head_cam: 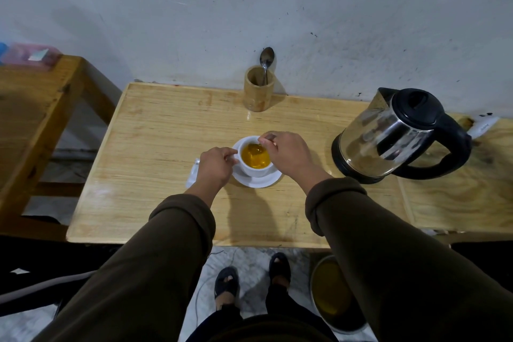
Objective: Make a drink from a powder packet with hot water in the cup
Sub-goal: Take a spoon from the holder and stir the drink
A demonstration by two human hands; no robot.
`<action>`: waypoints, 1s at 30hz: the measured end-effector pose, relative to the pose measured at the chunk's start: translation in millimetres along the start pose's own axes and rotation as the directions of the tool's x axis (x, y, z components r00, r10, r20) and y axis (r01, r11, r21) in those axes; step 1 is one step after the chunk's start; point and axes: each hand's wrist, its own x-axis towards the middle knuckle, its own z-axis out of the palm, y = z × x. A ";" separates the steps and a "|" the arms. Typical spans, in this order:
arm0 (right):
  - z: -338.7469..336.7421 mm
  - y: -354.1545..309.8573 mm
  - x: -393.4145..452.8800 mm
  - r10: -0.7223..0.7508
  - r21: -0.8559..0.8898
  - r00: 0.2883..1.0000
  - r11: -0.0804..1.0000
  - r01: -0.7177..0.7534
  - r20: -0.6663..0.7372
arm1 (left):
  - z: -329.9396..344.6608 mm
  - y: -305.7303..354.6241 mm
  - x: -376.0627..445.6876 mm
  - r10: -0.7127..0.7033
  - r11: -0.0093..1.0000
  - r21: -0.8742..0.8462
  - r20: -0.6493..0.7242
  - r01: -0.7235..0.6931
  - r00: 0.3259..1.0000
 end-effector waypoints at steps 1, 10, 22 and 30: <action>0.2 -0.1 -0.5 -0.001 0.016 1.000 1.000 0.001 0.024 | -0.1 -0.2 0.1 0.002 1.000 0.003 0.002 -0.002 1.000; -1.9 0.7 3.6 0.018 0.051 0.996 0.998 -0.023 0.089 | -0.5 -1.0 0.0 -0.010 1.000 -0.010 0.006 0.010 1.000; -2.2 -1.2 1.8 0.019 0.039 0.995 0.999 -0.023 0.100 | -1.2 -1.0 -0.3 -0.014 0.999 -0.045 0.012 0.015 1.000; -7.1 -1.3 6.2 0.036 0.012 0.991 0.999 -0.038 0.128 | -1.0 0.1 -1.5 -0.008 0.999 -0.036 0.003 0.008 1.000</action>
